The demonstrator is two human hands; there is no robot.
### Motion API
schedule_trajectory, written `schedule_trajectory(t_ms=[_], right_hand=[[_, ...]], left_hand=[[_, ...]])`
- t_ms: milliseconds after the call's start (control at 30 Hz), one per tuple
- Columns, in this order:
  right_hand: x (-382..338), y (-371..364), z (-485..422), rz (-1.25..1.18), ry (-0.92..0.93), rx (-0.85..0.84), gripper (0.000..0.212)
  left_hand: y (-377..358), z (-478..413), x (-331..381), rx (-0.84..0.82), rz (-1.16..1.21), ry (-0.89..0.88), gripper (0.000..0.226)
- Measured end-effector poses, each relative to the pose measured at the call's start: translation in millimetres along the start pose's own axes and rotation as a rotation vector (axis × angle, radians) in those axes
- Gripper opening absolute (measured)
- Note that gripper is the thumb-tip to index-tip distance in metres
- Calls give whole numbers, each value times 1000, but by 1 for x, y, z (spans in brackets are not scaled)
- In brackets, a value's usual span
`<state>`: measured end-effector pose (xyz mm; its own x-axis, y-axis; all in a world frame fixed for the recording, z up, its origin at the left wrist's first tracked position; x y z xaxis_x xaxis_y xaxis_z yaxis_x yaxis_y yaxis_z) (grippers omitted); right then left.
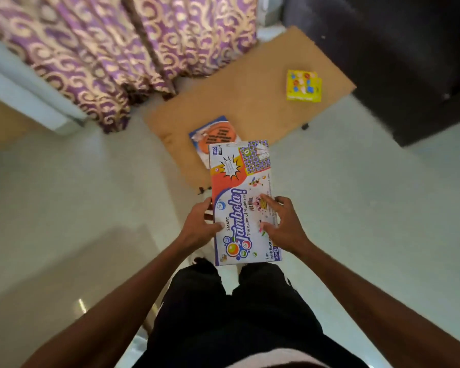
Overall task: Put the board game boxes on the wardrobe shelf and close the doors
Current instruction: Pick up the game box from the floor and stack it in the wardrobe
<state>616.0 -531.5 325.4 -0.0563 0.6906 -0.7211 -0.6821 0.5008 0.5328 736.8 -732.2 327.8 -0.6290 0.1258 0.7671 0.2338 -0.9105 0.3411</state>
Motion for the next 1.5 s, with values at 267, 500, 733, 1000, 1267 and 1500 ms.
schedule_trajectory(t_ms=[267, 500, 733, 1000, 1267, 1500], right_hand=[[-156, -134, -35, 140, 245, -212, 76], [-296, -279, -66, 268, 419, -400, 77], [-431, -425, -106, 364, 575, -602, 78], [-589, -620, -122, 495, 762, -882, 79], [-705, -841, -51, 644, 971, -1141, 81], [-768, -1020, 56, 666, 1018, -1225, 80]], left_hand=[[166, 60, -83, 323, 223, 25, 64], [312, 104, -169, 584, 393, 105, 77], [442, 114, -260, 852, 534, 219, 87], [600, 157, -363, 1099, 636, 345, 86], [713, 260, -477, 1392, 822, 458, 83], [812, 378, -585, 1516, 833, 538, 76]])
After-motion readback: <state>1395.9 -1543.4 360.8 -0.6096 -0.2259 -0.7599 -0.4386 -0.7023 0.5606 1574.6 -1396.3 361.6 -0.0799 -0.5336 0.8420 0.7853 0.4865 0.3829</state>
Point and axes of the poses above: each hand's wrist, its own z-axis away from the middle knuckle, its own y-axis out of the back of the hand, x = y × z, the point moved 3 cm from there along -z, towards the middle knuckle, and after that the axes turned 3 degrees about x, right-handed, at the moved point
